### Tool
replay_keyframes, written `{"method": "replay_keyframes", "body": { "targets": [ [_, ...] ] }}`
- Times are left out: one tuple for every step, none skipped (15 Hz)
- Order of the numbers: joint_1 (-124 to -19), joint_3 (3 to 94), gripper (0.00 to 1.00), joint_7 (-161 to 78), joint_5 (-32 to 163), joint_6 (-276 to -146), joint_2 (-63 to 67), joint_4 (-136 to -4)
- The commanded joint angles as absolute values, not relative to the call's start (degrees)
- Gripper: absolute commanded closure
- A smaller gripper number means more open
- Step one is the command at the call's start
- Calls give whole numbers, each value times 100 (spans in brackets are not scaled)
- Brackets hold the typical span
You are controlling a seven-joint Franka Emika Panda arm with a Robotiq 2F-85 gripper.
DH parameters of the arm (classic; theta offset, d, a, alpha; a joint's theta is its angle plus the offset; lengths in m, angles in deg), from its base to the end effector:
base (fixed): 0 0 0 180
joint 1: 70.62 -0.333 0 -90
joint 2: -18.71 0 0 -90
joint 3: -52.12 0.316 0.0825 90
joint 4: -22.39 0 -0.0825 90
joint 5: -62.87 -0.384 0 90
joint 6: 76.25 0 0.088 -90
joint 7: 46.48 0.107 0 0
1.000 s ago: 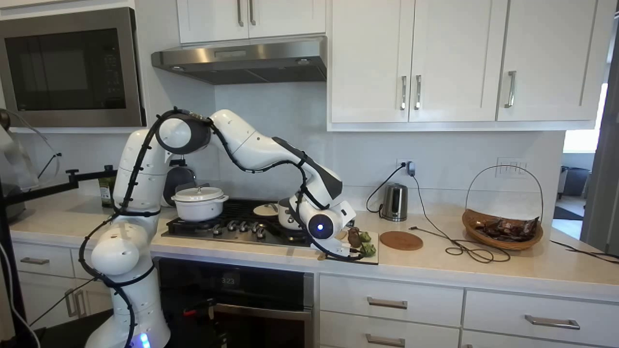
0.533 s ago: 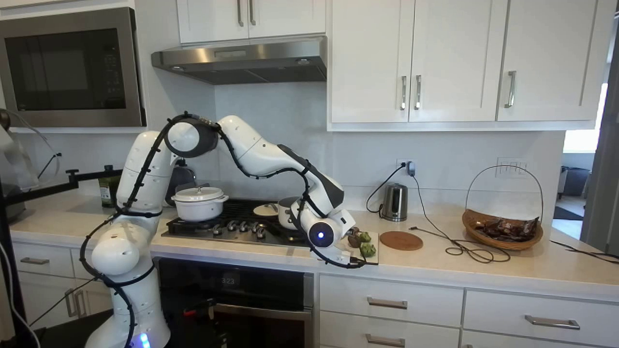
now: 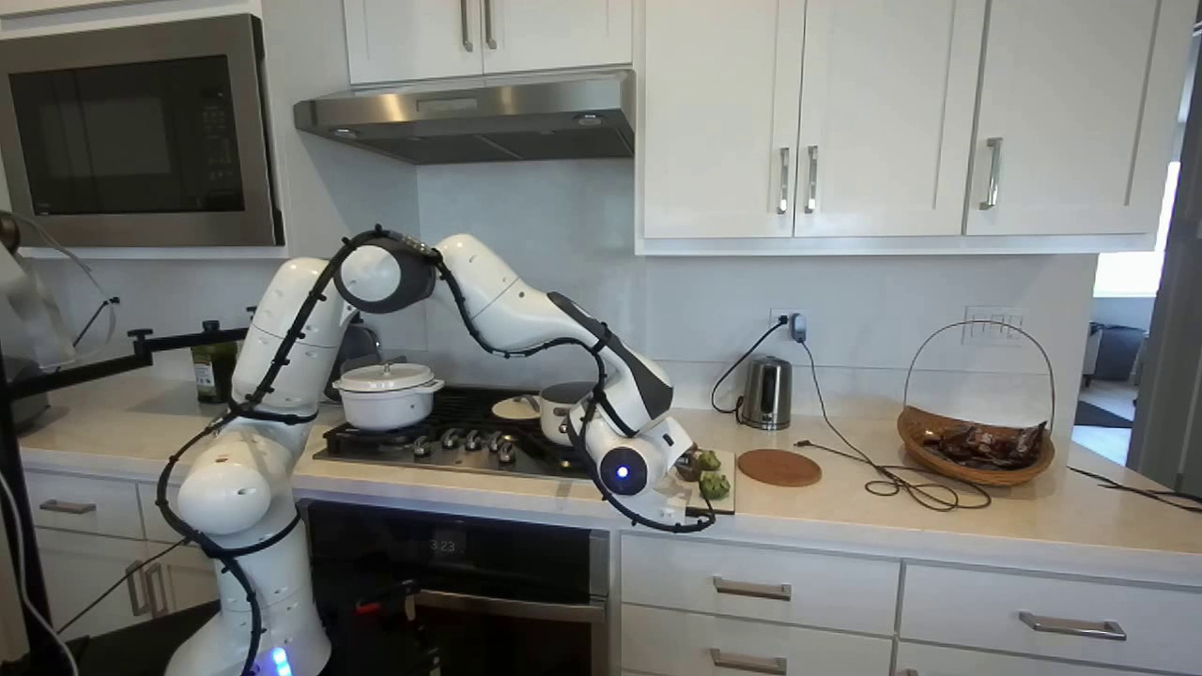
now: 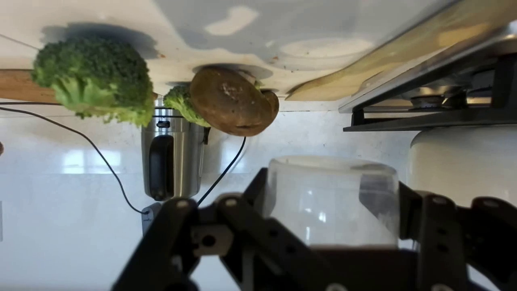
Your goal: Pour contents from the clear cup into the white pot
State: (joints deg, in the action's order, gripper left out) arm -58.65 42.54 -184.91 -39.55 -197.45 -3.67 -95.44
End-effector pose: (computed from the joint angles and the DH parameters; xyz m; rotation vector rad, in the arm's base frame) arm 0.5726 -0.1750 0.2577 -2.1556 -0.7890 -1.5408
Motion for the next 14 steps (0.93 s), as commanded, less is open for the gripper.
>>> {"method": "replay_keyframes", "body": {
  "targets": [
    [-5983,4181,65,-18781,-4158,-19886,-483,-9426],
    [-5984,4178,65,-18805,-4161,-19892,-509,-9424],
    [-5984,4177,65,-18836,-4164,-19897,-529,-9426],
    [-5984,4175,65,-18869,-4172,-19901,-546,-9429],
    [-5980,4174,65,-18880,-4181,-19897,-562,-9430],
    [-5978,4173,65,-18888,-4188,-19897,-576,-9428],
    [-5975,4171,65,-18894,-4194,-19893,-592,-9427],
    [-5975,4169,65,-18902,-4202,-19892,-605,-9425],
    [-5976,4167,65,-18918,-4213,-19897,-618,-9424],
    [-5973,4165,65,-18942,-4231,-19891,-637,-9423],
    [-5971,4163,65,-18981,-4255,-19886,-655,-9422],
    [-5972,4161,65,-19001,-4280,-19888,-680,-9419],
    [-5971,4160,65,-19027,-4304,-19883,-700,-9418],
    [-5976,4157,65,-19062,-4321,-19886,-720,-9415]
  ]
}}
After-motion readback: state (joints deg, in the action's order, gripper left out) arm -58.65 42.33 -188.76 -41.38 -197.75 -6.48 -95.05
